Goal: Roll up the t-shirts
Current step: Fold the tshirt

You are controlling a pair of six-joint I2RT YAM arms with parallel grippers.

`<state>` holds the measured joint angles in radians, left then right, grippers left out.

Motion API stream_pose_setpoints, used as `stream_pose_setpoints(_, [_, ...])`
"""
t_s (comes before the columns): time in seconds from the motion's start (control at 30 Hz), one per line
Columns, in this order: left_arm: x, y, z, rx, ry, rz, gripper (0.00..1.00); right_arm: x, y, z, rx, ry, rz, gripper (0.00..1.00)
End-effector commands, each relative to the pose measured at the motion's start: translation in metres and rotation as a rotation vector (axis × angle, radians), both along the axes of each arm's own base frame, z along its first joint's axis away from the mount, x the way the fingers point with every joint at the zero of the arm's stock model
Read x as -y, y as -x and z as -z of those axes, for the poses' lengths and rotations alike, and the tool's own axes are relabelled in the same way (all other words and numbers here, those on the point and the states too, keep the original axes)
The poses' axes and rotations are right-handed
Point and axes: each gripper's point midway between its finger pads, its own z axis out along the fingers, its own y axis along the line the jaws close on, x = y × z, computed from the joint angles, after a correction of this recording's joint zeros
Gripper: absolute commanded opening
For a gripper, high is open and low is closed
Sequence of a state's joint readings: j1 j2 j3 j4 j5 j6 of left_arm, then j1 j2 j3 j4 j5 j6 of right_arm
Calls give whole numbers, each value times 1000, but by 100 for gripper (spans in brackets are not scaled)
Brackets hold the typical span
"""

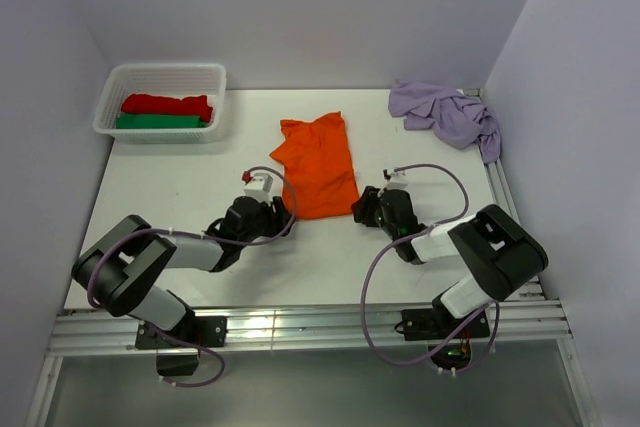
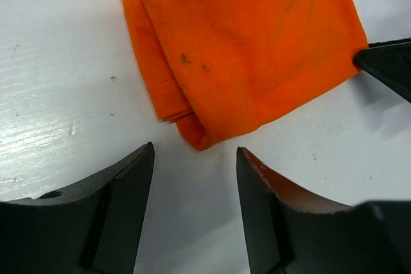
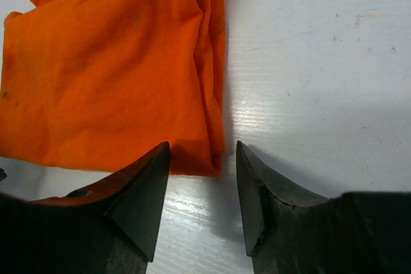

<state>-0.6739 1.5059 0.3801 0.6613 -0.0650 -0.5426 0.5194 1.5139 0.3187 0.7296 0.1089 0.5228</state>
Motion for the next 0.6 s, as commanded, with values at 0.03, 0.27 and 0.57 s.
stream_pose_setpoints(0.03, [20,-9,-18,71,32,44,59,2,0,5,14,5,11,51])
stream_pose_setpoints(0.27, [25,-19,-10,86,-13,44,57,1,-1,11,20,6,4,46])
stream_pose_setpoints(0.57, [28,-28,1,88,-35,38,10,0,-2,11,46,-2,0,18])
